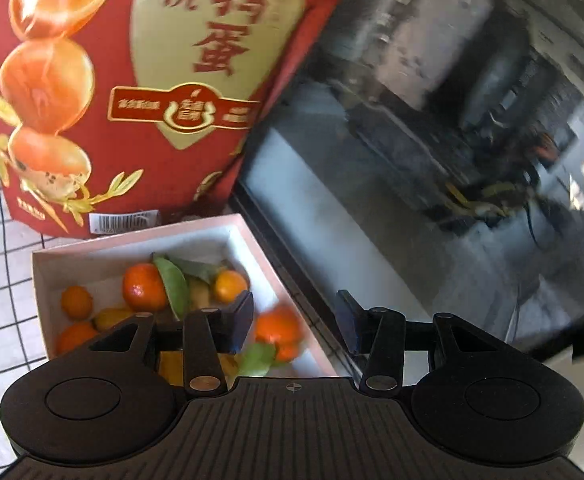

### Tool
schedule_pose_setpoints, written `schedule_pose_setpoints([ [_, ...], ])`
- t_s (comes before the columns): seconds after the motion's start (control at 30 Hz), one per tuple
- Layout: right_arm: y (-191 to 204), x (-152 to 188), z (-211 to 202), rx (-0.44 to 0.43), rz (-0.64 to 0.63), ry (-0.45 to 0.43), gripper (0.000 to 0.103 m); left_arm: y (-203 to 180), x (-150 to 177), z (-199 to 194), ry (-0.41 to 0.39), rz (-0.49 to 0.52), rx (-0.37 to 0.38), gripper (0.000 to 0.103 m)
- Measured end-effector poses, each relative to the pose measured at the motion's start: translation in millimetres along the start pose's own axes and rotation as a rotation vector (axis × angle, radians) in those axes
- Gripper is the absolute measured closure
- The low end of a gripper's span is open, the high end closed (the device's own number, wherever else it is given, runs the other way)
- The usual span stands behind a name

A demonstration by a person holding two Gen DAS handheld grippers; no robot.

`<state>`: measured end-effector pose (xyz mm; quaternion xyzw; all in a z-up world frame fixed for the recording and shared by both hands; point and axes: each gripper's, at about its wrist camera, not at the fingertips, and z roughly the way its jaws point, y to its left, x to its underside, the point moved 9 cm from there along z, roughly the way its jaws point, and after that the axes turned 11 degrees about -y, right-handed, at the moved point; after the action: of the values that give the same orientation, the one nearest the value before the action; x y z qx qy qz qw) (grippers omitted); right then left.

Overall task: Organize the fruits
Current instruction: 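Drop the tangerine into the box with the left gripper while the right carries the pear over, then lower the pear into the box and open the right gripper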

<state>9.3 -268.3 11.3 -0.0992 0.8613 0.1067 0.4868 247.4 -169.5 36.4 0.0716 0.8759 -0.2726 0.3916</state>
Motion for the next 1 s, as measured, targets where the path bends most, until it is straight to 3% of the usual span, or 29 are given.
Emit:
schedule_pose_setpoints([
  [0.13,-5,10,1,0.01,0.029,0.023,0.041,11,-2,-23,-0.061,-0.037,-0.013,0.053],
  [0.33,-10,-6,15,0.004,0.029,0.011,0.041,40,28,-94,-0.15,0.008,-0.164,0.053],
  [0.53,-4,-64,52,-0.034,-0.018,-0.066,0.041,63,93,-137,-0.083,0.004,-0.287,0.053],
  [0.63,5,-100,90,-0.052,-0.004,-0.097,0.041,68,125,-148,-0.043,-0.04,-0.298,0.053],
  [0.77,22,-134,156,-0.115,0.105,-0.063,0.041,73,146,-163,-0.037,-0.084,-0.32,0.053],
  [1.0,58,-143,262,-0.161,0.176,0.045,0.041,96,163,-201,-0.053,-0.092,-0.426,0.053],
])
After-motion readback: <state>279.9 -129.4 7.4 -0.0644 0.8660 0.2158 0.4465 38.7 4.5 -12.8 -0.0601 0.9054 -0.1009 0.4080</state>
